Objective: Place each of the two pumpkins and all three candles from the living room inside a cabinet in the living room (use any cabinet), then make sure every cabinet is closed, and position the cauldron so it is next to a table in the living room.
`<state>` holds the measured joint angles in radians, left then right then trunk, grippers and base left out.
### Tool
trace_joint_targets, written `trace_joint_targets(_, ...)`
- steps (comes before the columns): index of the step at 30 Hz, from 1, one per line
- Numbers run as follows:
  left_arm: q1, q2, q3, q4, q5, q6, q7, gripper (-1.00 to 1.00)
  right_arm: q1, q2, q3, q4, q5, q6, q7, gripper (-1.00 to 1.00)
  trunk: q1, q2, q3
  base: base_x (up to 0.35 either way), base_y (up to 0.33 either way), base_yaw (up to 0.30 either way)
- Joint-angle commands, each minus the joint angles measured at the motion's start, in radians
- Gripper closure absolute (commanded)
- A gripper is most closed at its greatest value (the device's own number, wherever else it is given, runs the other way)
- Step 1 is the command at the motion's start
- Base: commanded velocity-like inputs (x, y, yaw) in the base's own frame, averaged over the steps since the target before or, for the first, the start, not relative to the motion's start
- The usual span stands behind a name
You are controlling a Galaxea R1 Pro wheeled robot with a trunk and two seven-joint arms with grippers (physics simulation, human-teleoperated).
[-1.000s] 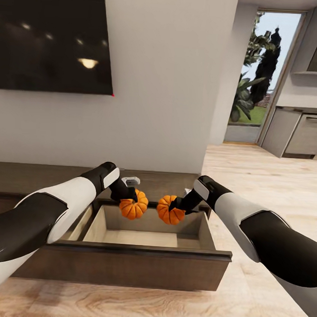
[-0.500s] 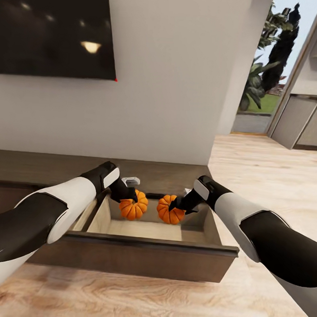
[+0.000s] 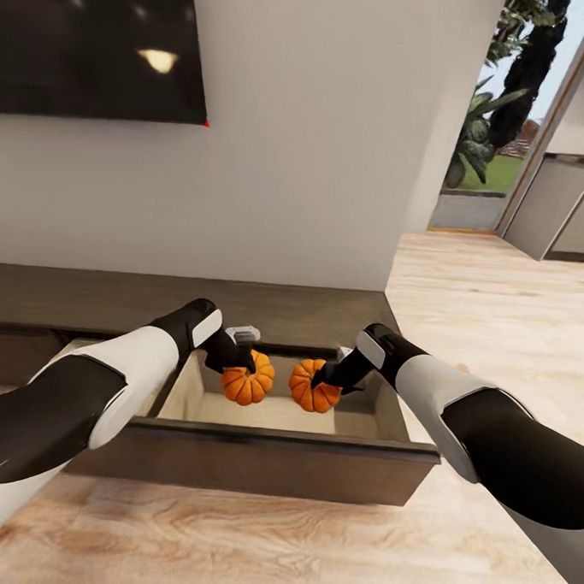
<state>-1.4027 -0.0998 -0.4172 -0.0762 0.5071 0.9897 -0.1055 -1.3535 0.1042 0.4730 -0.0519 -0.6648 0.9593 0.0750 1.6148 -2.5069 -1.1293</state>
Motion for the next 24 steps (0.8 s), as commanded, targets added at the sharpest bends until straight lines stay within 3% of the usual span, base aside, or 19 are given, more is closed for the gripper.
trace_joint_targets(1, -0.001, -0.001, -0.009, -0.001, -0.004, 0.002, -0.010, 1.00, -0.001, 0.000, 0.006, 0.000, -0.001, 0.003, 0.009, 1.00, 0.000, -0.001, -0.005, 0.000, 0.000, -0.282)
trace_joint_targets(6, -0.001, -0.001, -0.009, -0.001, -0.004, 0.001, -0.010, 1.00, -0.001, 0.000, 0.006, 0.000, -0.001, 0.003, 0.010, 1.00, 0.002, -0.002, -0.026, 0.000, 0.000, -0.172)
trace_joint_targets(15, -0.001, -0.002, -0.008, -0.001, -0.004, 0.001, -0.007, 1.00, -0.001, 0.000, 0.006, 0.000, -0.001, -0.003, 0.011, 1.00, 0.006, -0.004, -0.061, 0.000, 0.000, -0.021)
trace_joint_targets(24, -0.001, -0.001, -0.008, 0.000, -0.004, 0.000, 0.001, 1.00, -0.001, 0.000, 0.006, 0.000, -0.001, -0.004, 0.012, 1.00, 0.006, -0.004, -0.061, 0.111, 0.000, 0.000)
